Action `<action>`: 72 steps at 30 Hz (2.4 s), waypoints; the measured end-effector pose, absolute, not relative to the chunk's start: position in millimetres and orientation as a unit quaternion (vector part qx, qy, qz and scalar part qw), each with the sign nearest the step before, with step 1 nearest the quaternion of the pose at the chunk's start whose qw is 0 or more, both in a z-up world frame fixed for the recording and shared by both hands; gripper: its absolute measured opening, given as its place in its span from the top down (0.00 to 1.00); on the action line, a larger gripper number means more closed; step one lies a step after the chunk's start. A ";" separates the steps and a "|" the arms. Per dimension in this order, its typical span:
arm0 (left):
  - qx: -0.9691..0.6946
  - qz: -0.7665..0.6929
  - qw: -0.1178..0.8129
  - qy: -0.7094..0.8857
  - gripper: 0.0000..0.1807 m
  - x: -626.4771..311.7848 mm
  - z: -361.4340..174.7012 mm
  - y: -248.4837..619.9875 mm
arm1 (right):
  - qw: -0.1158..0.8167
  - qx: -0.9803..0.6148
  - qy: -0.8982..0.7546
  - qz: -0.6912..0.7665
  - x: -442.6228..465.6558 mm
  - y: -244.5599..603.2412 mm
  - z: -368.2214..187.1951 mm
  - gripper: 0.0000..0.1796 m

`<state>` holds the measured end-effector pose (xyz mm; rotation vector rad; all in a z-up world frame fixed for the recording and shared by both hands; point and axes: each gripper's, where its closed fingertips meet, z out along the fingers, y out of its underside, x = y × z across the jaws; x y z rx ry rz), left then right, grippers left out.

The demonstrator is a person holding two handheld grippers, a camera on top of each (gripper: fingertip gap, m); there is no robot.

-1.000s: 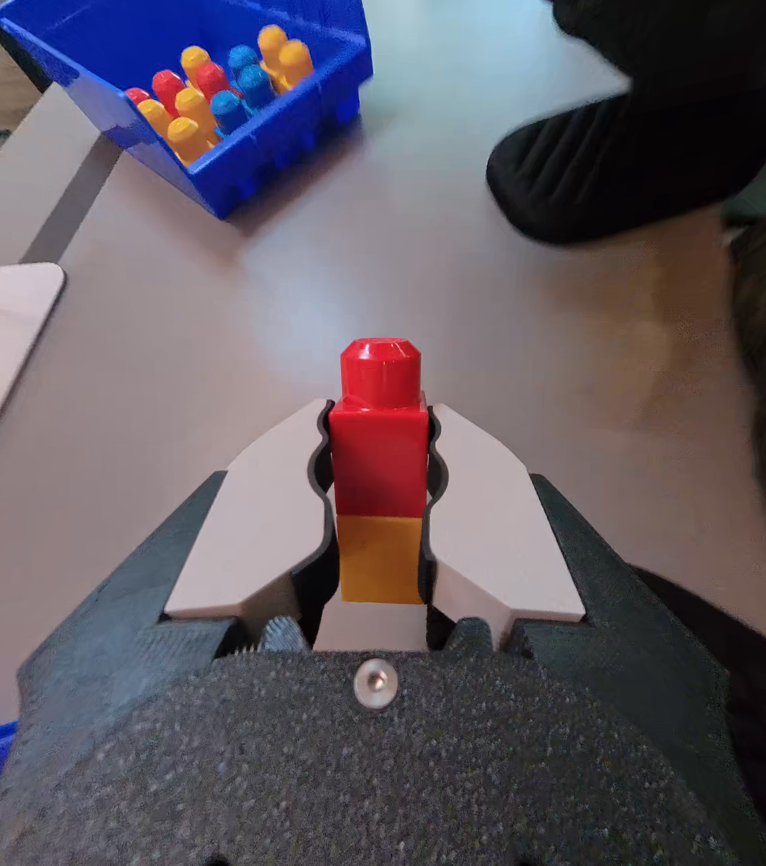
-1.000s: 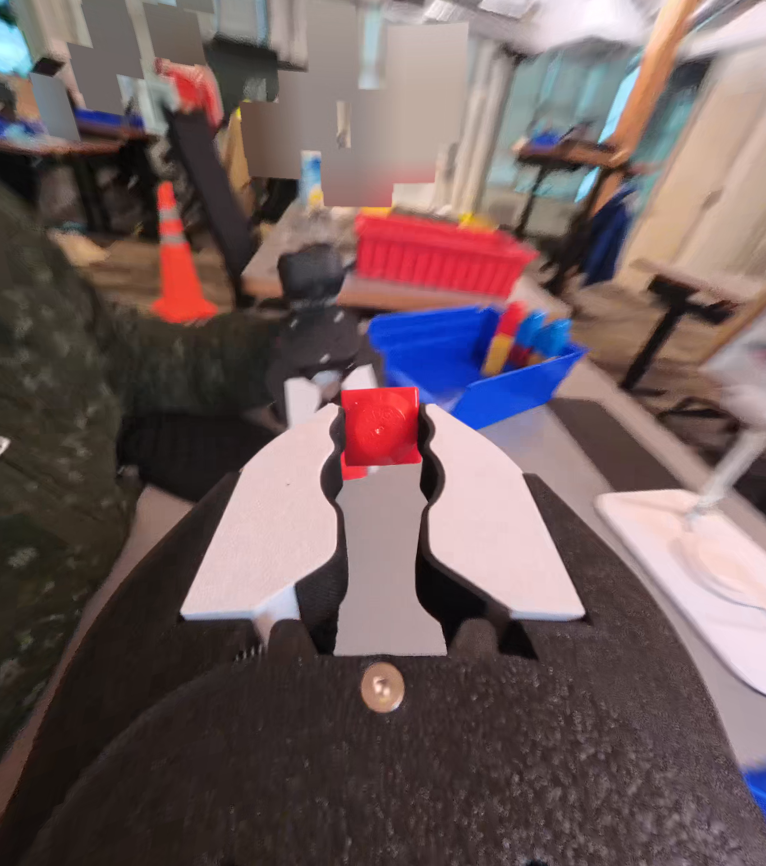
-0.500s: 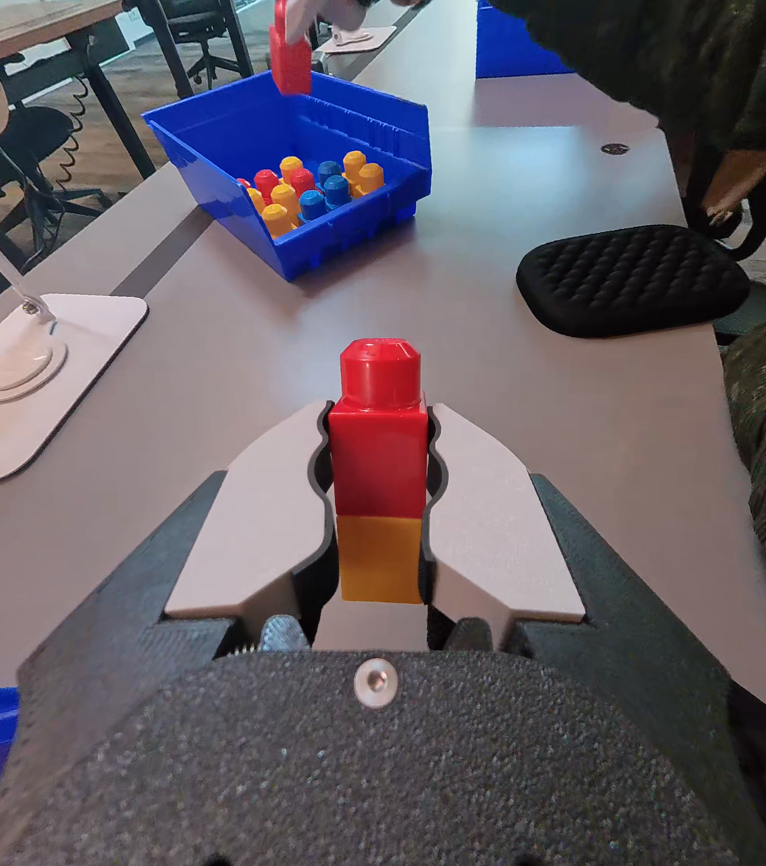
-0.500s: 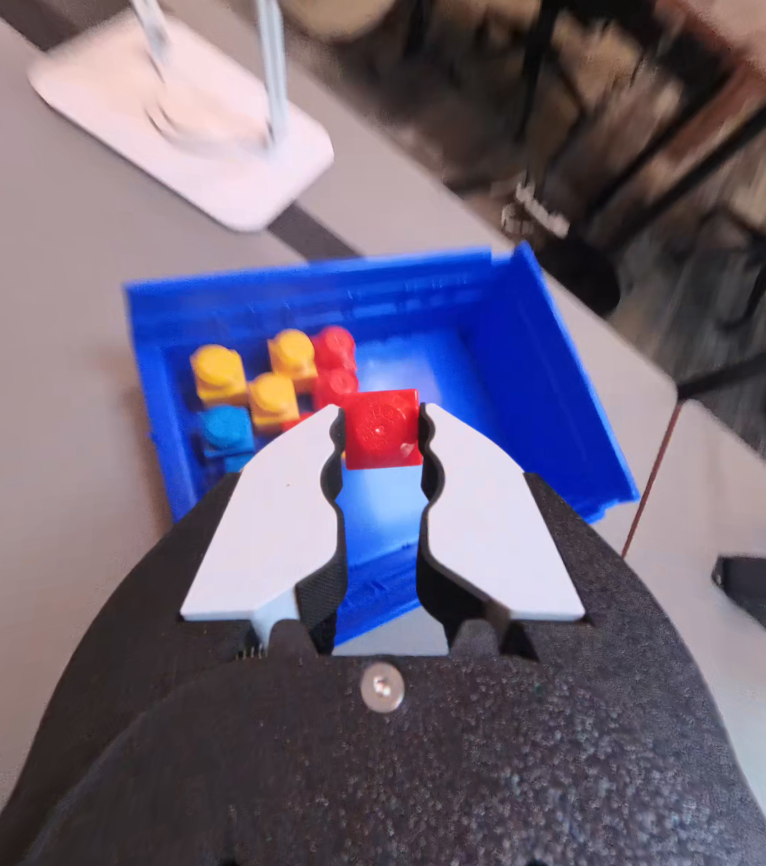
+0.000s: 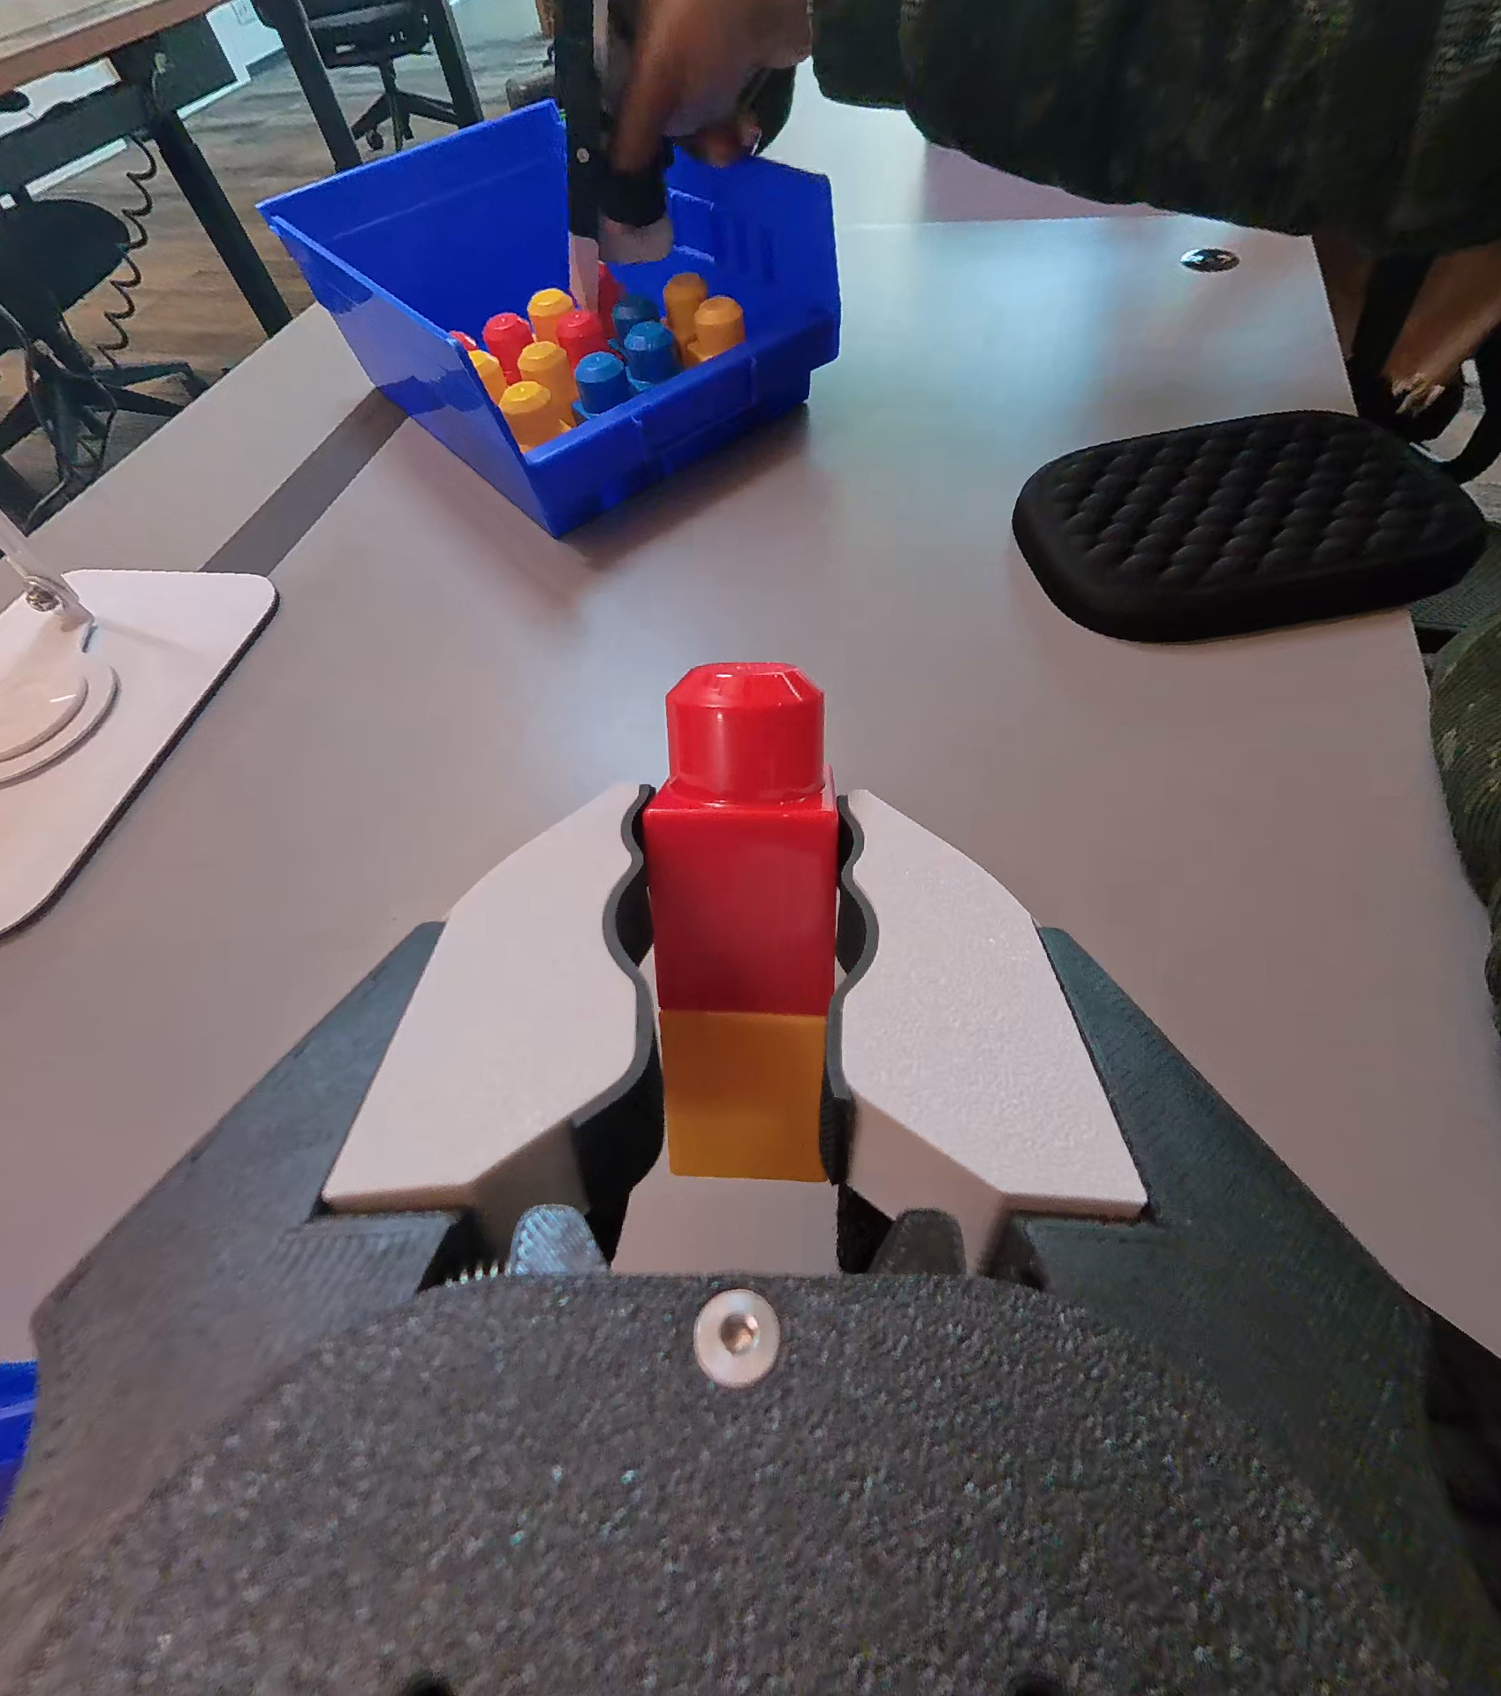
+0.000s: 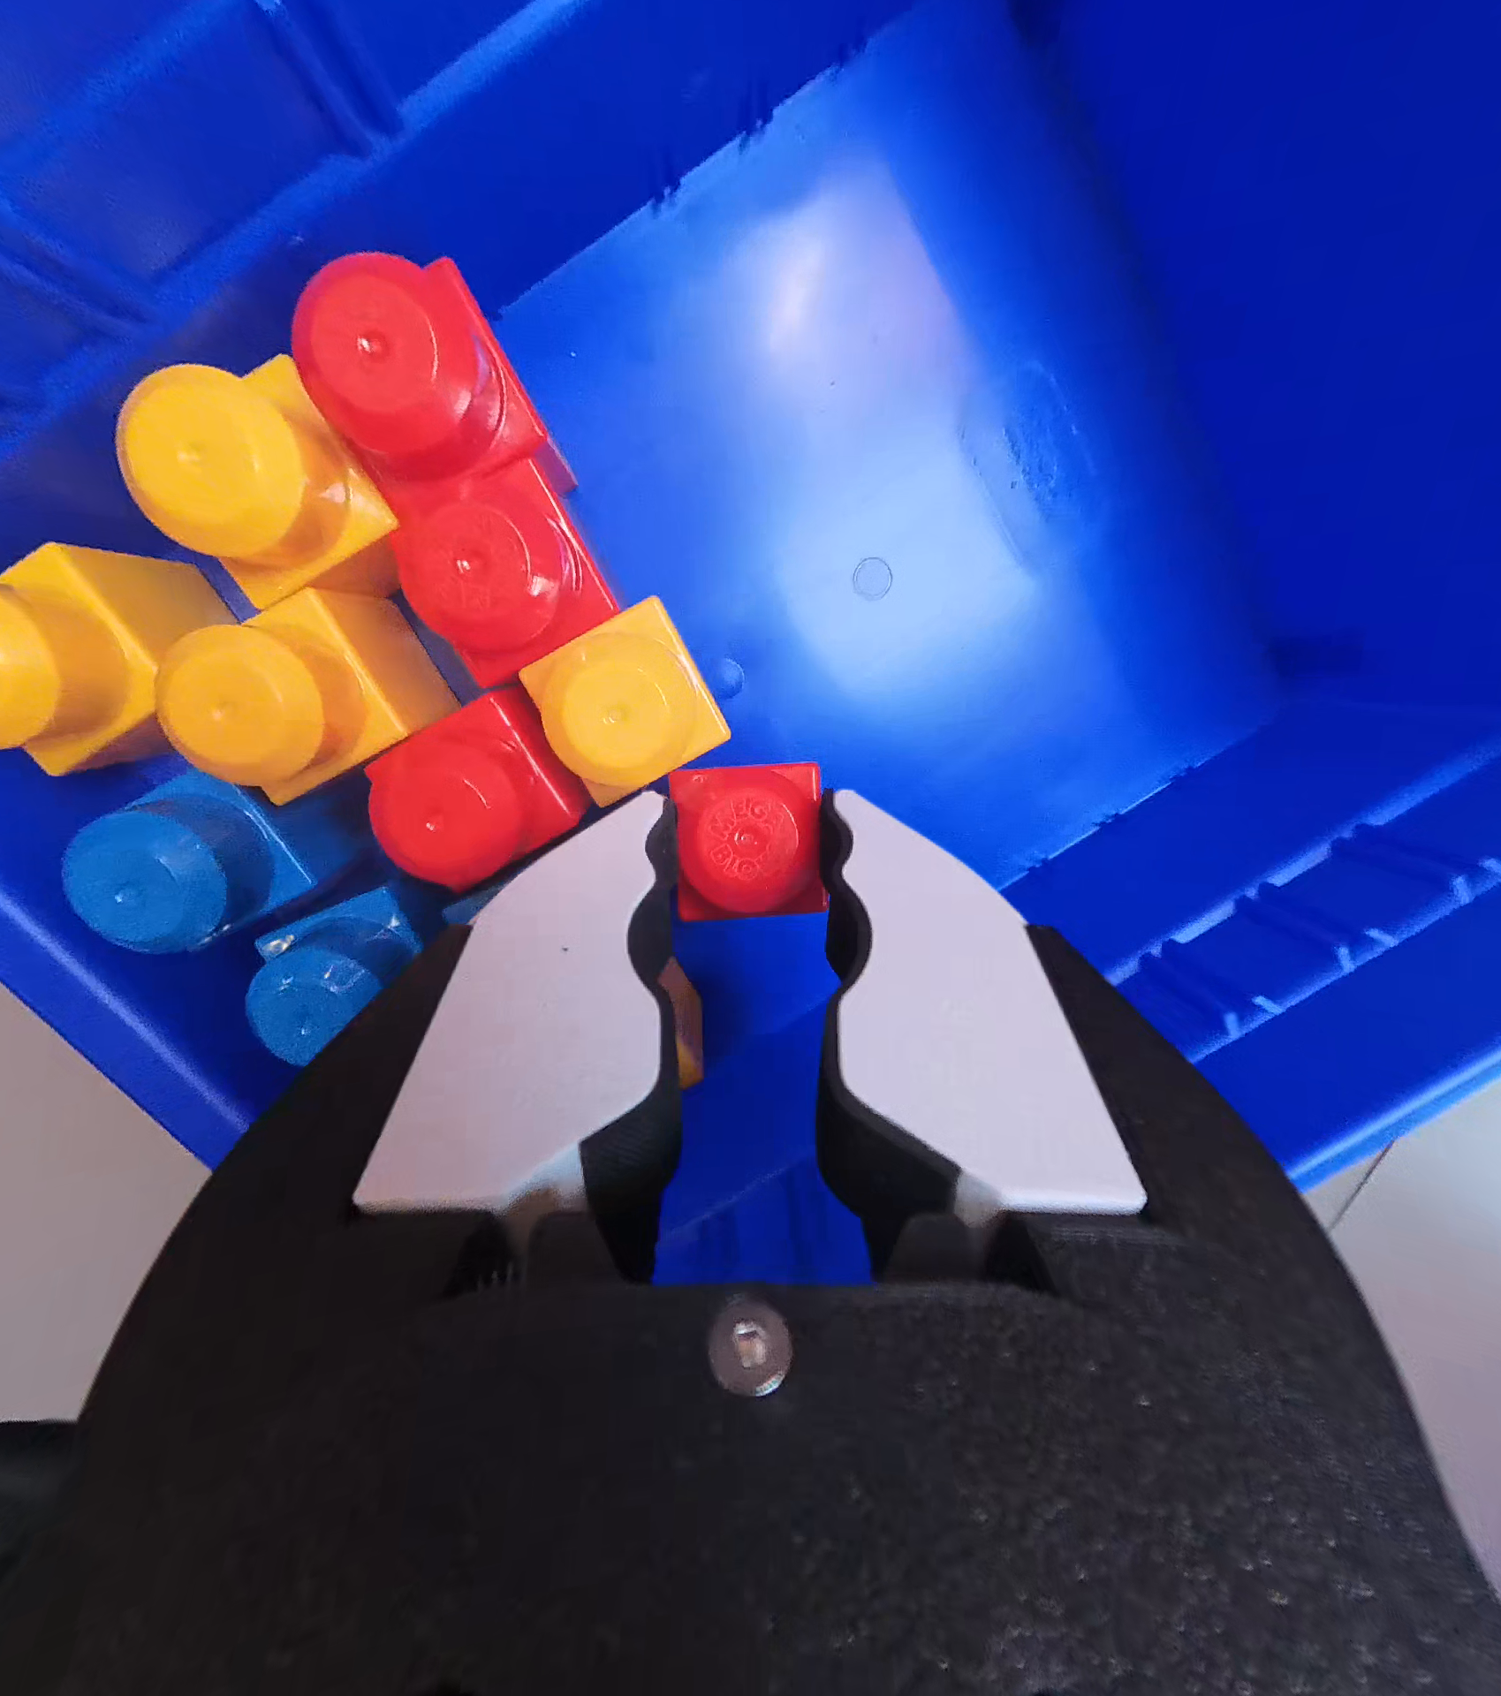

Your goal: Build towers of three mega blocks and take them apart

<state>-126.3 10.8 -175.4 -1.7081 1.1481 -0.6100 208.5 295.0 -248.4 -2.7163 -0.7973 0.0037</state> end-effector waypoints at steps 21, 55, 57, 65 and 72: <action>-0.687 -0.260 0.478 0.482 0.80 -102.9 -187.0 7.4 | 0.311 -0.611 -0.651 0.327 -34.2 66.9 -126.9 0.71; -0.716 -0.206 0.476 0.467 0.80 -127.1 -202.2 25.6 | 0.286 -0.774 -0.564 0.001 138.7 226.1 -65.4 0.83; -0.716 -0.207 0.477 0.466 0.80 -126.9 -202.3 25.9 | 0.231 -0.814 -0.531 -0.044 180.1 251.5 -95.6 0.83; -0.722 -0.202 0.464 0.472 0.80 -126.1 -212.6 27.1 | 0.054 -0.867 -0.476 -0.139 252.1 283.5 -202.4 0.83; -0.720 -0.201 0.461 0.478 0.80 -124.5 -213.8 25.6 | -0.007 -0.868 -0.480 -0.128 248.2 277.5 -234.8 0.83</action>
